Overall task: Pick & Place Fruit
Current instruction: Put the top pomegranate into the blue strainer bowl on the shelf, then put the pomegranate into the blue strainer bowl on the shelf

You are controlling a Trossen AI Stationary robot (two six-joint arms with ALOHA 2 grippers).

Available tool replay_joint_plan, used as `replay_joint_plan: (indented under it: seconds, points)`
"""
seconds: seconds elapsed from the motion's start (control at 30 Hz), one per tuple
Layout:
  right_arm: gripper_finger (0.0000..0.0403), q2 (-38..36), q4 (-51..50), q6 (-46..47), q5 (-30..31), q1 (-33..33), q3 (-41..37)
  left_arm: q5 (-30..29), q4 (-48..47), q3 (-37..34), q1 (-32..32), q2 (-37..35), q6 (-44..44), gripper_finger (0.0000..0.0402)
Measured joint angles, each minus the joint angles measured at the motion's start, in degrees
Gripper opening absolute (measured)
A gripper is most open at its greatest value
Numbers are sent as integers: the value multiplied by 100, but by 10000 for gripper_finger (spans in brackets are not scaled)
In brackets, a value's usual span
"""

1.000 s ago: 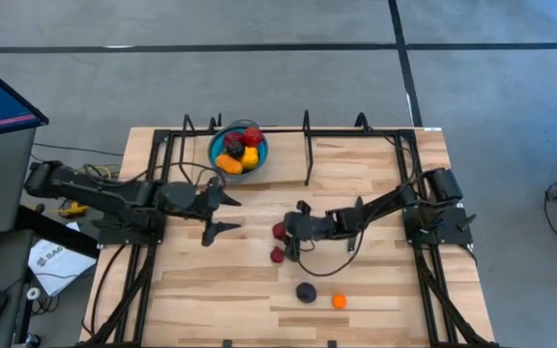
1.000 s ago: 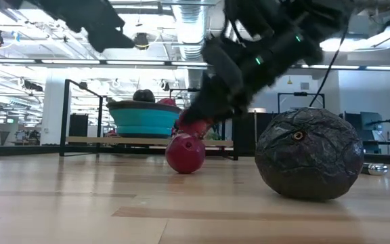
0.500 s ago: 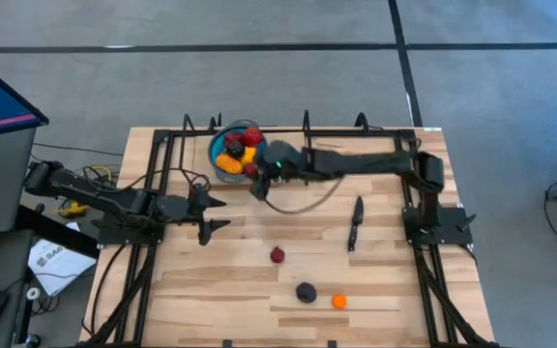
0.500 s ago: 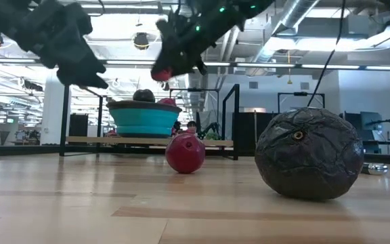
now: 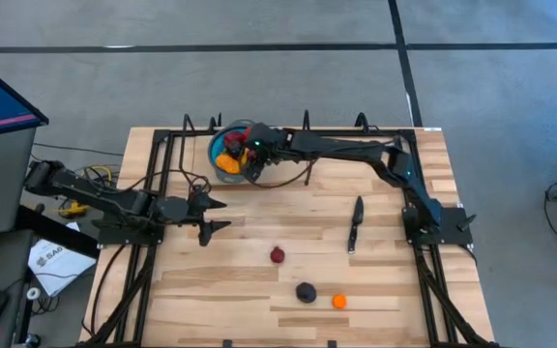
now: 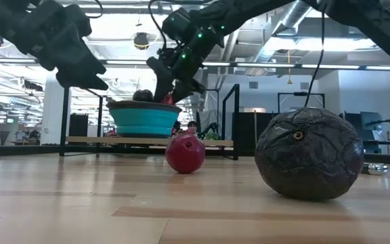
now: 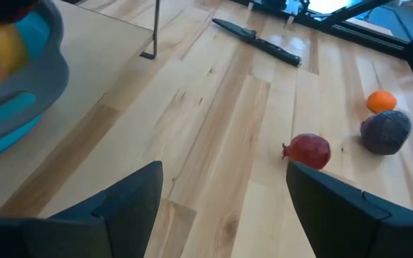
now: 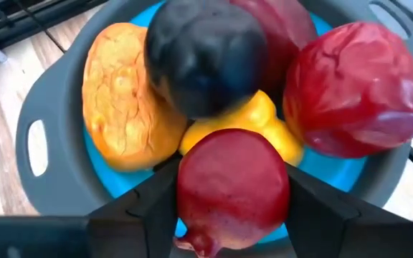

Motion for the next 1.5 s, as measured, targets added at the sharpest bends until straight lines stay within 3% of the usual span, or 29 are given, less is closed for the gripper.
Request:
replay_joint_plan:
  seconds: [0.2,0.37,0.67,0.77,0.93,1.07,1.2,1.4,1.5]
  points:
    - [242,25,-23,-29,-37,-3,15,5,45,0,-5,0,16,290]
    - [266,-7,137,-121,-457,-61,15,4,71,0,-5,0,18,290]
    - [271,-119,48,-496,-426,-28,422,5,83,2,-3,0,19,290]
    - [271,-393,-200,-724,-137,107,434,5,89,2,-3,0,18,290]
    - [270,-1038,-964,-1239,900,683,268,7,113,2,-29,0,44,290]
    - [270,-1712,-1481,-1231,1517,1370,-378,23,506,4,-235,70,404,290]
    - [270,-2453,-1269,-675,1674,2111,-1611,111,1327,4,-563,427,1095,290]
    - [269,-3329,-49,642,1744,3050,-3591,1083,3127,13,-717,1736,1979,290]
    - [269,-3576,471,1413,2197,3410,-4243,1213,3670,240,-663,2567,1958,290]
